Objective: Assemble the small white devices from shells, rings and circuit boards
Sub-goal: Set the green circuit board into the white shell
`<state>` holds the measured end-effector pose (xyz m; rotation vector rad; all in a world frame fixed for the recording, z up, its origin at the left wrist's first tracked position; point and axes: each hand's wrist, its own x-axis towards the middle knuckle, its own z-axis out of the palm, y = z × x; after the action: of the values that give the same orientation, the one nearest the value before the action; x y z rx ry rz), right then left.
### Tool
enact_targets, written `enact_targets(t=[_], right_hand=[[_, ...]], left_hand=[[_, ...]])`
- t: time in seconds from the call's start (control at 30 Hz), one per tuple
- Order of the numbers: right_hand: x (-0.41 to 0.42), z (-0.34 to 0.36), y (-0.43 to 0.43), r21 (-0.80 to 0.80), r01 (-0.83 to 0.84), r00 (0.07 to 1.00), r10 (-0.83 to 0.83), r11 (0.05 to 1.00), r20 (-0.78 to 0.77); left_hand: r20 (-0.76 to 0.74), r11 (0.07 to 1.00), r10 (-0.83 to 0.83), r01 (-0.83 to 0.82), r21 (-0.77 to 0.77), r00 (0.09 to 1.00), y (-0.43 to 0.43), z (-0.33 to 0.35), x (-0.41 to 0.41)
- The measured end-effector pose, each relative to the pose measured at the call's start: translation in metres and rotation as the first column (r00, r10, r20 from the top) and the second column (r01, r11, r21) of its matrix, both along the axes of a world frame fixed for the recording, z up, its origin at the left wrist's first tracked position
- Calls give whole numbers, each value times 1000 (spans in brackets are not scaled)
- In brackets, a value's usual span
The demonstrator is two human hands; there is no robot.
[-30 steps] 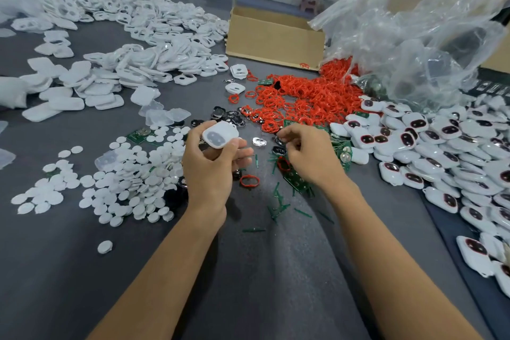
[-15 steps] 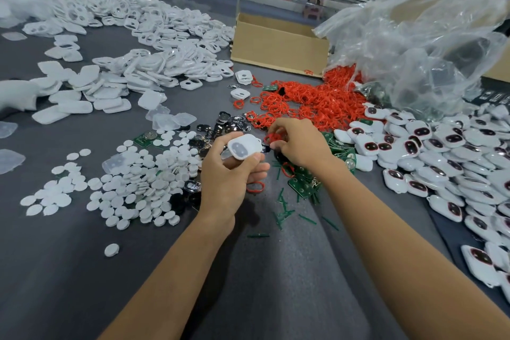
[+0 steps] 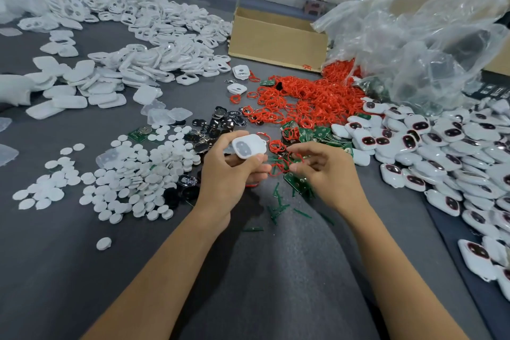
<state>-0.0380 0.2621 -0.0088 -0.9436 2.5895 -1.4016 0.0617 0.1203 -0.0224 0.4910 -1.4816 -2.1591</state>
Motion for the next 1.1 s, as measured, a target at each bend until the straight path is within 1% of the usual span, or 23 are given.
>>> enact_targets(t=[0.07,0.17,0.27,0.4,0.53,0.63,0.73,0.83,0.9,0.97,1.0,1.07,1.1], right_hand=[[4,1,1,-52,-15,1000,16,999,19],[8,0,2,-46,-43,999,42,998,-27],[9,0,3,-69,-29,999,26,997,-43],[9,2,6,-113,-7,998,0,994,-67],[8,3,7,-137,-8,1000,7,990,-13],[7,4,11,-73,6,1000,-7,997,-15],[-2,9,24,58,97,994,-94,994,-46],[-12,13,40,194,187,982,-176,963,-72],[-13,12,45,250,250,968,-232,935,-100],[-12,11,46,263,305,950,-271,915,-158],[-11,11,45,240,323,940,-282,916,-191],[-10,12,41,154,306,933,-263,940,-247],[-9,11,38,140,270,936,-225,953,-271]], left_hand=[[9,1000,-14,14,-21,1000,-1,-1,-1],[11,999,-15,16,-47,1000,-1,-3,-2],[5,998,-9,9,-62,1000,-2,-4,-3],[13,996,-41,42,-85,999,-1,-4,-4],[7,994,-80,81,-76,997,1,-3,-3],[0,996,-84,84,-38,996,0,-3,-3],[-7,997,-74,74,9,997,-2,-4,-2],[-9,997,-73,74,29,997,-3,-6,-3],[-5,996,-79,79,31,997,-3,-6,-4],[-1,996,-82,82,30,997,-3,-6,-5],[-1,996,-82,82,31,997,-3,-6,-5],[0,996,-85,85,30,996,-3,-6,-4],[0,996,-88,88,28,996,-3,-6,-4]])
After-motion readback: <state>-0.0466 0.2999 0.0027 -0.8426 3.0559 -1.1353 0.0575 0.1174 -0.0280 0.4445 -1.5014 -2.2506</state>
